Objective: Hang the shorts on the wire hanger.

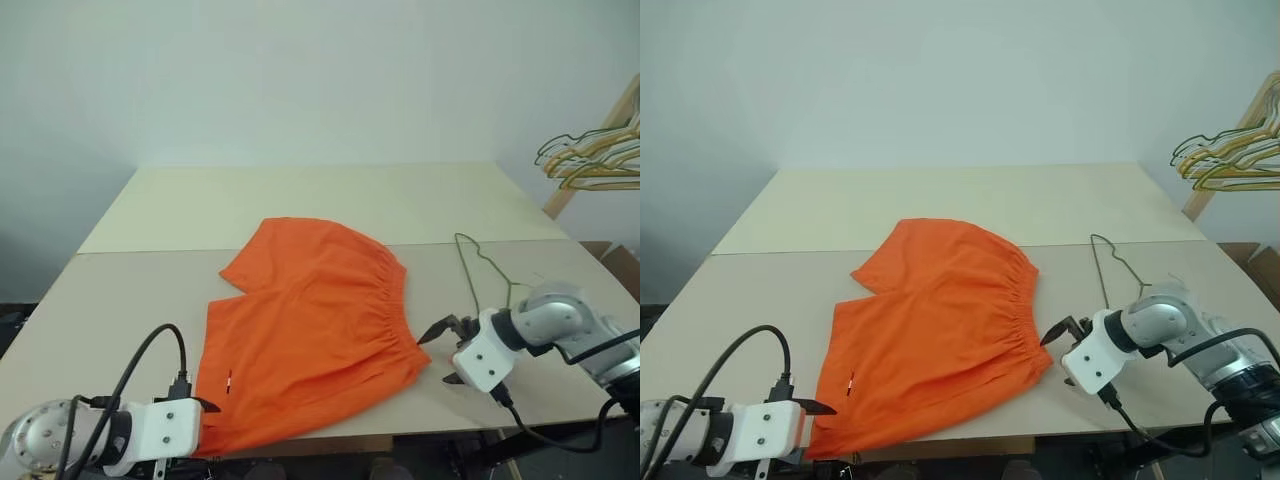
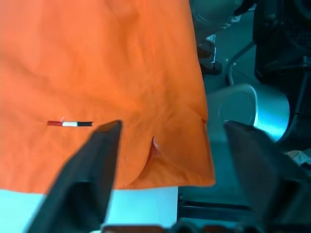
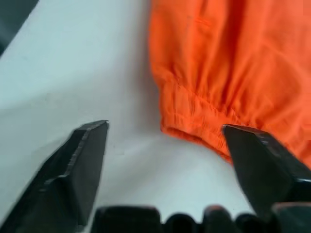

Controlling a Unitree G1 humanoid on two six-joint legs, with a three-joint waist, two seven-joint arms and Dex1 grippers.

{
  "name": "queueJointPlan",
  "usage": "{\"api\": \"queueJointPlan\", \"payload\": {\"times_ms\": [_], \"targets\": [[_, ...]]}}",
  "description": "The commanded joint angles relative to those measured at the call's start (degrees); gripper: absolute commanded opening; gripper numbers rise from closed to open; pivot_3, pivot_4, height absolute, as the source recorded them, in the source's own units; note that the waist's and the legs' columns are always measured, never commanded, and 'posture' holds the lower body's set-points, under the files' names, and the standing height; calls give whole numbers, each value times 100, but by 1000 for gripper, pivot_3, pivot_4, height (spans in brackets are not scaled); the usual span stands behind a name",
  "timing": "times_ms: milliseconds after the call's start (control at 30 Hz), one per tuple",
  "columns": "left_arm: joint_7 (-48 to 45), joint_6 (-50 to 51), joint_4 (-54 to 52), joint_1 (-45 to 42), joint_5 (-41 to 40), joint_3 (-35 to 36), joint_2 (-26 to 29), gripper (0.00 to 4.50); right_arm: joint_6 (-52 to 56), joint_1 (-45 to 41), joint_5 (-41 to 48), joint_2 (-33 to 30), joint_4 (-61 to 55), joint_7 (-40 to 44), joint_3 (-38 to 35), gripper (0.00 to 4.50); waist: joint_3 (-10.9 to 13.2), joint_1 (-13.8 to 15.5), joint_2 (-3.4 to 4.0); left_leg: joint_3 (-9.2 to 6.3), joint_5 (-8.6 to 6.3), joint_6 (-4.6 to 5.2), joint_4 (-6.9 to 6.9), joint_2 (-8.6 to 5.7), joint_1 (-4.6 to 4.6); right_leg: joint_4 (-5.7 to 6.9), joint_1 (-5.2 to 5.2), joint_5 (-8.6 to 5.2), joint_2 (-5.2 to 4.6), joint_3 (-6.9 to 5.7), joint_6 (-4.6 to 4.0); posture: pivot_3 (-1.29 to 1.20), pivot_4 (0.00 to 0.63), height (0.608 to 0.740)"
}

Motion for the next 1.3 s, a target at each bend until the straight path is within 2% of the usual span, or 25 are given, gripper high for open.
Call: {"api": "queueJointPlan", "payload": {"times_ms": [33, 67, 167, 367, 433, 667, 833, 1000, 1300], "targets": [[73, 240, -115, -677, -1154, 482, -288, 4461, 1912, -17, 712, 181, -53, -747, -1011, 4500, 0, 8, -1, -6, 0, 0, 1, 0, 0, 4, 0, 0, -2, 1, -1, 104, 0, 740], [109, 272, -108, -828, -1267, 458, -340, 4461, 2105, -1, 772, 228, -37, -822, -1125, 4500, -1, 15, 0, -12, 0, 0, 3, -1, 0, 6, 0, 0, -1, 0, 0, 100, 0, 740], [665, 632, -124, -1670, -1681, 36, -722, 4461, 3549, -238, 544, 705, 78, -1803, -1407, 4500, -4, 17, 1, -13, -1, -1, 2, -2, 2, 6, 2, 1, 3, -2, 3, 84, 0, 740], [1303, 939, -98, -2675, -1618, -832, -1178, 4461, 6629, -1063, 613, 1839, 676, -3488, -1939, 4500, -9, -35, 8, -11, 7, -16, 6, -10, -34, 5, -25, 8, 2, -1, 8, 47, 0, 740], [1440, 959, -62, -2883, -1660, -962, -1312, 4461, 7171, -1294, 642, 2081, 964, -3749, -2041, 4500, -10, -66, 9, -13, 8, -17, 6, -10, -42, 3, -31, 9, 2, -2, 9, 48, 0, 740], [1701, 974, -91, -3262, -2418, -882, -1876, 4461, 7333, -1850, 496, 2433, 2142, -4170, -1996, 4500, -12, -102, 17, -16, 10, -21, 7, -11, -54, -3, -34, 13, 0, -7, 14, 55, 0, 740], [1733, 838, -117, -3118, -2195, -1012, -1810, 4461, 7351, -2173, 377, 2517, 2977, -4145, -1801, 4500, -14, -149, 20, -15, 11, -23, 7, -12, -52, -3, -33, 14, 2, -7, 16, 70, 0, 740], [1747, 811, -197, -2962, -2109, -1083, -1792, 4461, 7421, -2240, 292, 2472, 3394, -3609, -1432, 4500, -13, -200, 22, -15, 11, -23, 8, -13, -54, -6, -33, 14, 0, -7, 17, 74, 0, 740], [1709, 703, -180, -2911, -2001, -1139, -1736, 4461, 7441, -2484, 138, 2564, 4192, -3584, -1299, 4500, -16, -219, 23, -18, 12, -24, 8, -13, -49, -5, -28, 15, 1, -7, 18, 74, 0, 740]]}}
